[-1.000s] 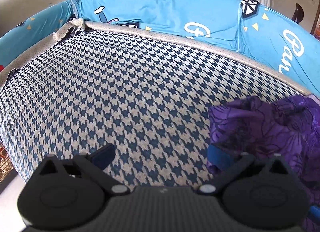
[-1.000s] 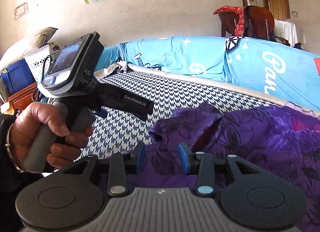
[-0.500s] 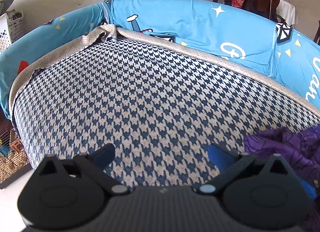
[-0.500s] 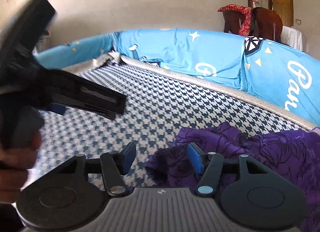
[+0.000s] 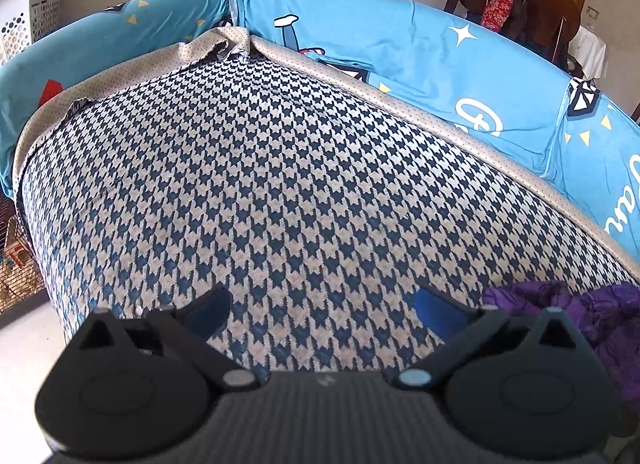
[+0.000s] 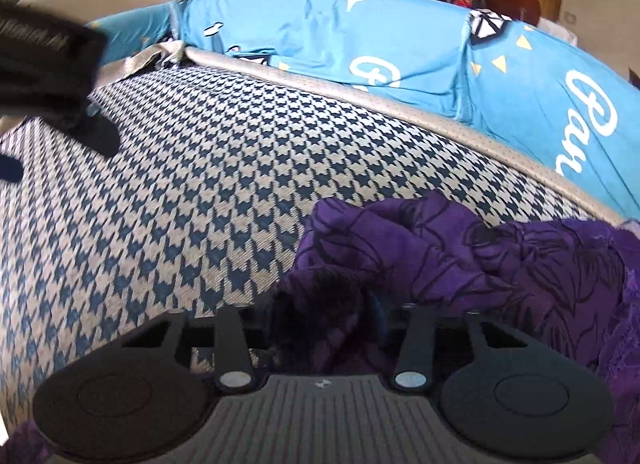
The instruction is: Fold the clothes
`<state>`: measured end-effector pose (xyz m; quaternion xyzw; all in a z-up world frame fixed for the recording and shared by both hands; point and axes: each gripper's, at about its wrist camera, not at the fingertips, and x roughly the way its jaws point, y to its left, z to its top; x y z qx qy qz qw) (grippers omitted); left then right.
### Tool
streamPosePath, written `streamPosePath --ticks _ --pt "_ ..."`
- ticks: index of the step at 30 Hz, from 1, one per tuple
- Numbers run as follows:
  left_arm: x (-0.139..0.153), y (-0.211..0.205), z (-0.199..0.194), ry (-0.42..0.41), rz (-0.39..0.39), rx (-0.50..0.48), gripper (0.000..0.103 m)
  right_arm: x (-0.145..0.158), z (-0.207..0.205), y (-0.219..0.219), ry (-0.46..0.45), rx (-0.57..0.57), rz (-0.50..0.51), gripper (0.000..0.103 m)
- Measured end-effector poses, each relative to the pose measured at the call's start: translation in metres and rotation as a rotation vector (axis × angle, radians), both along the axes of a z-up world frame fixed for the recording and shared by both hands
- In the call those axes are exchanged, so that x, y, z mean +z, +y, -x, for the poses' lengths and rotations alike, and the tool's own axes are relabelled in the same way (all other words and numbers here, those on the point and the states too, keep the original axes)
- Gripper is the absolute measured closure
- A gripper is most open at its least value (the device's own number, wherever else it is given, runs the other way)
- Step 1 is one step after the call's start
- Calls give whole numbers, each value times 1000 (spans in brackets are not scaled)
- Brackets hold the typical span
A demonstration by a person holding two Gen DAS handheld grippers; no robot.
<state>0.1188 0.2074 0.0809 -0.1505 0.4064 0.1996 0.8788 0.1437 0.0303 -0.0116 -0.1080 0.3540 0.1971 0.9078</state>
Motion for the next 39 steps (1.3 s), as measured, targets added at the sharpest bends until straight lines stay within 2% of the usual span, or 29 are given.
streamPosePath --ticks 2,6,9,16,20,23,28,29,33,35,39 --pt "1 -2 3 -8 -2 1 0 3 -6 -6 32 -32 -45 80" --pt "1 -3 6 -9 -15 3 0 10 -20 -18 112 -98 -166 86" --pt "1 3 8 -10 -1 22 0 22 -31 -21 133 -134 -277 87" --pt "1 23 14 -16 3 80 0 63 -61 -7 65 -133 -450 87" --pt "-1 32 16 -14 4 95 0 92 -72 5 -21 -84 -584 87" --pt "-2 36 16 -11 -2 106 0 110 -84 26 -81 -23 -637 87" --pt "-4 41 14 -4 3 111 0 105 -96 58 -33 32 -615 75" --pt "-4 41 15 -5 1 111 0 102 -95 55 -27 28 -614 68" --pt "-5 38 14 2 -4 110 0 90 -92 43 -3 11 -609 62" --pt "-6 37 13 5 2 105 0 84 -90 36 9 3 -607 51" --pt "-5 31 13 3 4 91 0 84 -86 8 -10 -19 -549 51"
